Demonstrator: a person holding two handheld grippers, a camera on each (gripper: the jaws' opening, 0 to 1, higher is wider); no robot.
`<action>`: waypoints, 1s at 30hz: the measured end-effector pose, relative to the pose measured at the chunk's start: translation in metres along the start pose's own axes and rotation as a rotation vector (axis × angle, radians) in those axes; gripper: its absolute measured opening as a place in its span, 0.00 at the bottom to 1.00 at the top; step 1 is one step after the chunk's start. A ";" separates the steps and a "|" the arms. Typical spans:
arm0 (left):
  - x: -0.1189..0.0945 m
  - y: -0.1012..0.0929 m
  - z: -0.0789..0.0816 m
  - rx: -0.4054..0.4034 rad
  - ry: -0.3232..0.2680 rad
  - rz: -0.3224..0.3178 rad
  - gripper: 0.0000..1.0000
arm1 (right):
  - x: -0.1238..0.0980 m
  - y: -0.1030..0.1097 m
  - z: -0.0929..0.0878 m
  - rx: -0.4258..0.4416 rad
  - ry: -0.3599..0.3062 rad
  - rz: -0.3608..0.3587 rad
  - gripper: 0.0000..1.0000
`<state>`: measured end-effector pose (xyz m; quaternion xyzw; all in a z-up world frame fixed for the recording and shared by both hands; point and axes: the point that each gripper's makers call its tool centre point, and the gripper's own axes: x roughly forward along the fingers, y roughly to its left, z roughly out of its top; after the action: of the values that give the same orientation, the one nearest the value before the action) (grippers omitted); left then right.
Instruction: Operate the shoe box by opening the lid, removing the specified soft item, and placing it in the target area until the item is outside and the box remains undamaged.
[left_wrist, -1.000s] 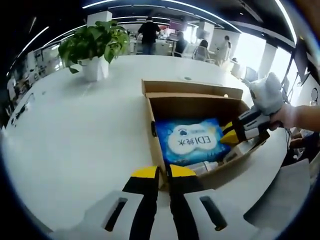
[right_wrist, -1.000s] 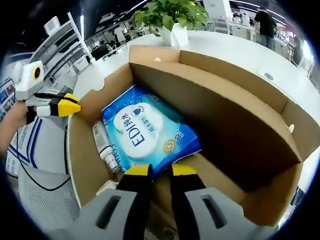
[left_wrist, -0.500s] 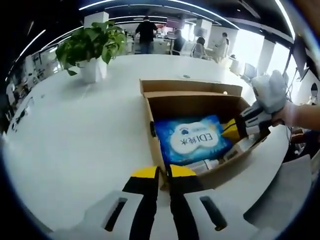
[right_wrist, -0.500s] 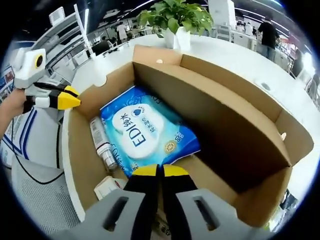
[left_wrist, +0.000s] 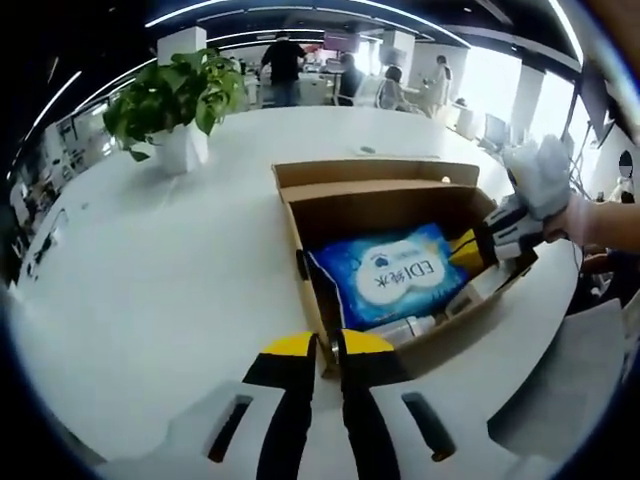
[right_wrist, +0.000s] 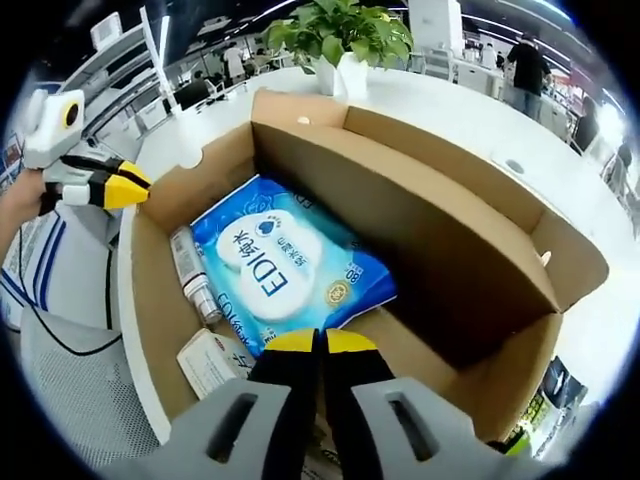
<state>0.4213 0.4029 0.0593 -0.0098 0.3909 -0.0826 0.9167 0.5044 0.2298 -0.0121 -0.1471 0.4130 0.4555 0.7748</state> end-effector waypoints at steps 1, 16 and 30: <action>-0.001 -0.001 0.001 0.001 -0.002 0.000 0.07 | -0.001 0.000 0.000 0.001 0.001 -0.001 0.00; 0.017 -0.026 0.026 0.118 0.048 -0.060 0.15 | -0.006 -0.005 -0.003 0.028 0.001 -0.013 0.00; 0.061 -0.034 0.015 0.146 0.176 -0.051 0.14 | -0.006 -0.005 -0.005 0.009 0.008 -0.022 0.00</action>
<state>0.4687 0.3589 0.0289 0.0542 0.4626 -0.1347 0.8746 0.5050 0.2209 -0.0114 -0.1497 0.4165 0.4445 0.7788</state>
